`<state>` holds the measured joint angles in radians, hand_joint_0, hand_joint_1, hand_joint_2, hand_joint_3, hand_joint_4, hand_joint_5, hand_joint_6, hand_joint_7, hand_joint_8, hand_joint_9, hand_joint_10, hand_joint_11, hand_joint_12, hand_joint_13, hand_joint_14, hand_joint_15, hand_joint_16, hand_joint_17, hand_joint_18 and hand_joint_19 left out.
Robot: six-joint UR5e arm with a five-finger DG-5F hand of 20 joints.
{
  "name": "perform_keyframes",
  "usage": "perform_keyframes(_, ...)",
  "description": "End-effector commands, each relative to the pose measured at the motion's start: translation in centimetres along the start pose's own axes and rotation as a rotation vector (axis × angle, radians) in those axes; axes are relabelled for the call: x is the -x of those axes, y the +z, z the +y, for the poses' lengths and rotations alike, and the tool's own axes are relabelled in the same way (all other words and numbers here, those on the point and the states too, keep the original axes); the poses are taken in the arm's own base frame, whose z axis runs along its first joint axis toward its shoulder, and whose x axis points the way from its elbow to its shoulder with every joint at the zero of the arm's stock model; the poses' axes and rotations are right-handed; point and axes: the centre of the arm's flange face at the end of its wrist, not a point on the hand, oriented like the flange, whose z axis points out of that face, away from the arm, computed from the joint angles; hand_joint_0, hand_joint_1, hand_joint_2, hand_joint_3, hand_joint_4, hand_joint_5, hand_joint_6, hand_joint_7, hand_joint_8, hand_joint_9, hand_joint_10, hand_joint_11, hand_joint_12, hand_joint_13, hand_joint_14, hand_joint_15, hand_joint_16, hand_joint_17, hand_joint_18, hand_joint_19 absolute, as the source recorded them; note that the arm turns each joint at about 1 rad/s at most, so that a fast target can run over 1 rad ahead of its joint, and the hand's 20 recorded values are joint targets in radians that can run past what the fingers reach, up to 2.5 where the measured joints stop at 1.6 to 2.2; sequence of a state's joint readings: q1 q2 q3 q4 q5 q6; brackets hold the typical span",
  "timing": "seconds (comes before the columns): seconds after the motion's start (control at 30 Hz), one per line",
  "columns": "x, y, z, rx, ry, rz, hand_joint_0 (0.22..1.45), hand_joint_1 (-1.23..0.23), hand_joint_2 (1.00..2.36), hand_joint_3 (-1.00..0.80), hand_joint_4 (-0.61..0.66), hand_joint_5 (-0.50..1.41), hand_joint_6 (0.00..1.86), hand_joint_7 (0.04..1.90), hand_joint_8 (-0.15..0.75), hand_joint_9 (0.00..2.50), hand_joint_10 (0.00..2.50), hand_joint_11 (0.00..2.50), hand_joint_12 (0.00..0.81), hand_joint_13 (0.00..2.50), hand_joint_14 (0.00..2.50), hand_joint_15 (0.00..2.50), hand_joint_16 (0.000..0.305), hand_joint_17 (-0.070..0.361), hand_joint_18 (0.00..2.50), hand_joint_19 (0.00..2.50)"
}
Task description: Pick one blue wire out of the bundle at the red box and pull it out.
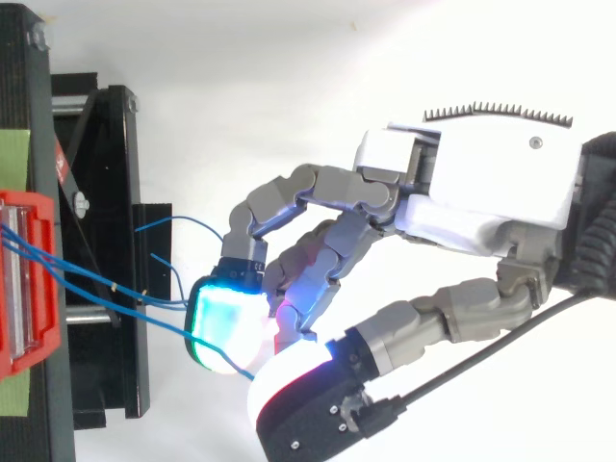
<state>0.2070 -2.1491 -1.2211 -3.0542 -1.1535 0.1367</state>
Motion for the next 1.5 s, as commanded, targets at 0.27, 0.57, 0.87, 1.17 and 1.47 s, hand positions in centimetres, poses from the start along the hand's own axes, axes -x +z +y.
perform_keyframes(0.27, -0.10, -0.05, -0.04, -0.003, 0.078, 0.001, 0.59, -0.91, 1.00, -0.50, 0.14, -0.11, 0.78, 0.90, 0.228, 1.01, 0.03, 0.77, 0.376, 0.54, 0.02, 0.44, 0.060, 0.135, 0.32, 0.50)
perform_keyframes(0.57, -0.29, -0.13, -0.10, -0.008, 0.123, 0.003, 0.57, -0.88, 1.00, -0.50, 0.12, -0.10, 0.79, 0.90, 0.233, 1.03, 0.03, 0.77, 0.378, 0.55, 0.02, 0.44, 0.061, 0.136, 0.32, 0.51)
perform_keyframes(0.87, -0.47, -0.20, -0.20, -0.011, 0.140, 0.006, 0.53, -0.85, 1.00, -0.50, 0.06, -0.06, 0.76, 1.00, 0.221, 1.08, 0.03, 0.71, 0.377, 0.57, 0.02, 0.43, 0.061, 0.137, 0.33, 0.52)
perform_keyframes(1.17, -0.48, -0.18, -0.13, -0.009, 0.138, 0.004, 0.51, -0.87, 1.00, -0.50, 0.04, -0.04, 0.74, 1.05, 0.224, 1.06, 0.03, 0.67, 0.382, 0.57, 0.02, 0.43, 0.061, 0.137, 0.33, 0.51)
perform_keyframes(1.47, -0.58, -0.22, -0.21, -0.011, 0.135, 0.007, 0.59, -0.88, 1.00, -0.48, 0.02, -0.07, 0.86, 1.01, 0.221, 1.06, 0.03, 0.69, 0.364, 0.56, 0.02, 0.43, 0.056, 0.126, 0.32, 0.52)
